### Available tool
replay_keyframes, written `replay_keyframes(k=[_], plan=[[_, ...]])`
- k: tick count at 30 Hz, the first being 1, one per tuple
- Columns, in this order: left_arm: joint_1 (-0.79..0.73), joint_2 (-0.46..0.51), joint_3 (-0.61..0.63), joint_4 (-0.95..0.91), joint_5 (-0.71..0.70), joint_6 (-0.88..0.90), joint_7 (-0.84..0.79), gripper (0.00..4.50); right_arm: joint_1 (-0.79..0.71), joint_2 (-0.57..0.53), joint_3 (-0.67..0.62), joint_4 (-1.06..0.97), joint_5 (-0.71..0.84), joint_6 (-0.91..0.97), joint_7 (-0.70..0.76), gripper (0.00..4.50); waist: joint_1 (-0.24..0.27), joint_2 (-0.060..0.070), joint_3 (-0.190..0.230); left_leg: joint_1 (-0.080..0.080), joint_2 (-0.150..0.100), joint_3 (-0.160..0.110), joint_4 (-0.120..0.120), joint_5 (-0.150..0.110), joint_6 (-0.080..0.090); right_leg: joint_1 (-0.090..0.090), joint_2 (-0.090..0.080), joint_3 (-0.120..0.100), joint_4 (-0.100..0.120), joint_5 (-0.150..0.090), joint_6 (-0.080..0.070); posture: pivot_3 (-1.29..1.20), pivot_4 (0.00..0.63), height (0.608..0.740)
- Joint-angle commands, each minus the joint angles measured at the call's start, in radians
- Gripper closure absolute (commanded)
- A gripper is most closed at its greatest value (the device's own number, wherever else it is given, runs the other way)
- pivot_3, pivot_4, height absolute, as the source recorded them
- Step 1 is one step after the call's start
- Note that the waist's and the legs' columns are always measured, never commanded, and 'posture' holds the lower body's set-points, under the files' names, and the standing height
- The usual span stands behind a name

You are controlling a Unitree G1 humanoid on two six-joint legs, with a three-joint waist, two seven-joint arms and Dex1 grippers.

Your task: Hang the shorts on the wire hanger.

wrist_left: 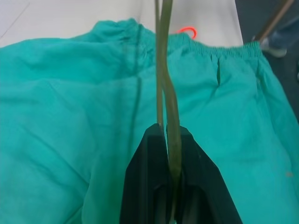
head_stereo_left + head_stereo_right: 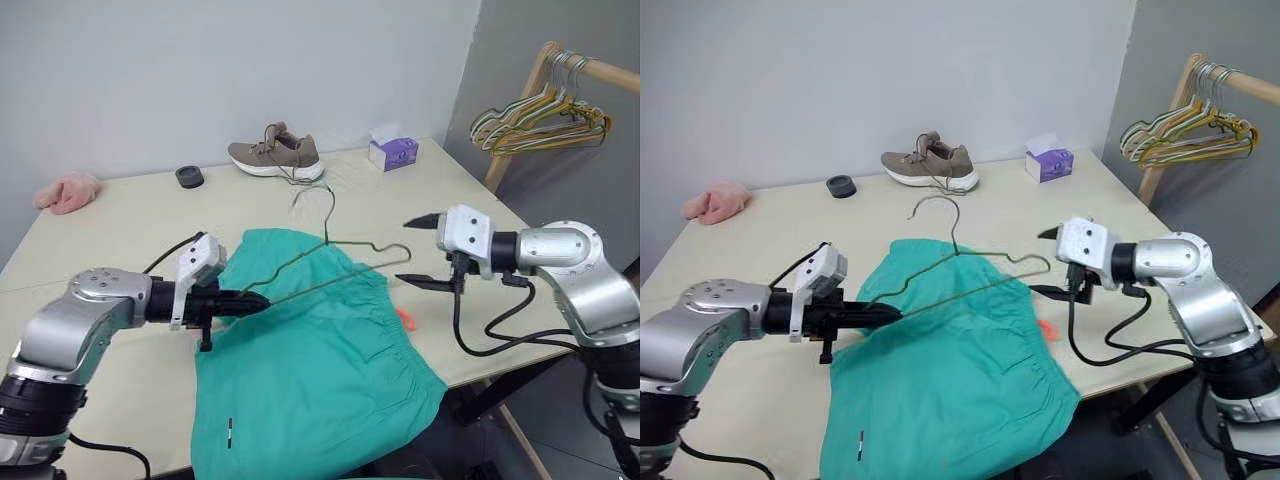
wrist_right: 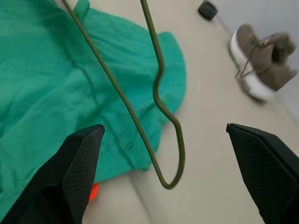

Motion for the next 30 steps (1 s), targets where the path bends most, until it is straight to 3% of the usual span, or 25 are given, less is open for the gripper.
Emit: replay_keyframes(k=[1,11,14,25,30], plan=[[-0.006,0.027,-0.011,-0.021,0.029,-0.055,-0.042,4.50,-0.025,-0.010,0.013,-0.036,0.029,0.045,0.028,0.02,0.000,0.001,0.000,0.000,0.000,0.000,0.000,0.000,0.000,0.000,0.000,0.000,0.000,0.000,0.000,-0.29,0.000,0.740],[-0.020,0.035,-0.026,-0.060,0.045,-0.070,-0.072,4.50,-0.136,0.036,0.226,0.120,-0.077,0.014,0.123,0.02,0.000,0.001,0.001,0.000,0.000,0.000,0.000,0.000,0.000,0.000,0.000,0.000,0.000,0.000,0.001,-0.27,0.000,0.740],[-0.015,0.037,-0.023,-0.074,0.044,-0.067,-0.075,4.50,-0.158,0.049,0.282,0.160,-0.104,0.012,0.162,0.61,0.001,0.001,0.001,-0.001,0.000,0.000,0.000,0.000,0.000,0.000,0.000,-0.001,0.000,0.000,0.001,-0.27,0.000,0.740],[-0.003,0.037,-0.021,-0.083,0.051,-0.076,-0.077,4.50,-0.173,0.064,0.310,0.157,-0.104,0.072,0.216,4.48,0.001,0.001,0.001,-0.002,0.000,-0.001,0.000,0.000,0.000,-0.001,0.000,-0.001,0.000,0.000,0.001,-0.26,0.000,0.740],[0.002,0.041,-0.039,-0.086,0.067,-0.085,-0.085,4.50,-0.163,0.052,0.310,0.127,-0.092,0.103,0.227,4.48,0.001,0.001,0.001,-0.002,0.000,-0.001,0.000,0.000,0.000,-0.002,0.000,-0.001,0.000,0.000,0.000,-0.27,0.000,0.740]])
